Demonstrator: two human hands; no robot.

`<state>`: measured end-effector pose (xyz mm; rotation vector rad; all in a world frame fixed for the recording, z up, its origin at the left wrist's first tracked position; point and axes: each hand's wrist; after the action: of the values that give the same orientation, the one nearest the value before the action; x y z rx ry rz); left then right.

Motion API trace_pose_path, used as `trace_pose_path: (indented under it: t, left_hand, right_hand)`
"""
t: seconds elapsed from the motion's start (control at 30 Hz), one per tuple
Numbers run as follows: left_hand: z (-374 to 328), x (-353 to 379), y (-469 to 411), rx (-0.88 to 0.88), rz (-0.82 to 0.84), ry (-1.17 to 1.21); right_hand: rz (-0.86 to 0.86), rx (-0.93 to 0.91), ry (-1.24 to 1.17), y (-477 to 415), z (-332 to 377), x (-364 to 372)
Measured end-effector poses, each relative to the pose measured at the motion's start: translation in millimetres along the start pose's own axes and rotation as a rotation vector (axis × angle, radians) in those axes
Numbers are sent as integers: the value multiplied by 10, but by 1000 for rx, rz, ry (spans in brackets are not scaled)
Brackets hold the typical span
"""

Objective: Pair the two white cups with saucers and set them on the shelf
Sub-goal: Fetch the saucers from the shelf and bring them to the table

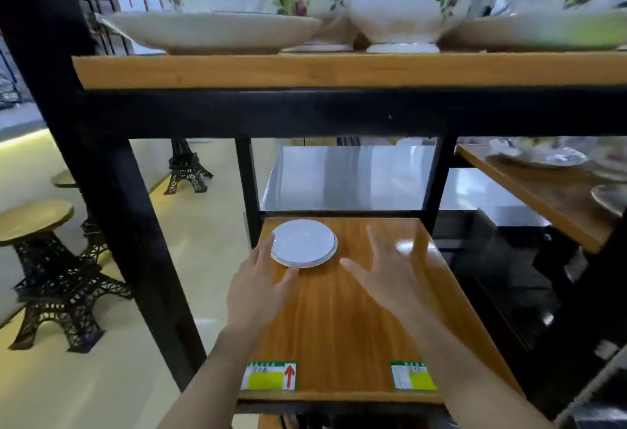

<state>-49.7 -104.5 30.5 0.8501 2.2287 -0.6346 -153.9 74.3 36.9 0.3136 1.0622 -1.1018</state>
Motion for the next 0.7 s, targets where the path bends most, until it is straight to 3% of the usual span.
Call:
trace_pose_path:
  t: [0.17,0.57,0.7]
  left_hand:
    - [36,177,-464,4,53,-4]
    - [106,556,-957,-450,197,275]
    - [127,627,-1026,-506,272,437]
  right_hand:
    - [-9,33,20,-467,45,258]
    - [165,245,-21,-984,-76,771]
    - [234,257,-42,-1024,-107,859]
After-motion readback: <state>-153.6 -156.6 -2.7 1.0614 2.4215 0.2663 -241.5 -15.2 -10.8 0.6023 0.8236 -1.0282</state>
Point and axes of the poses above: each hand's wrist, its own y-axis away from the middle knuckle, its own x-axis out of the palm, z = x × y, and after that the axes turned 12 degrees about -x, right-handed
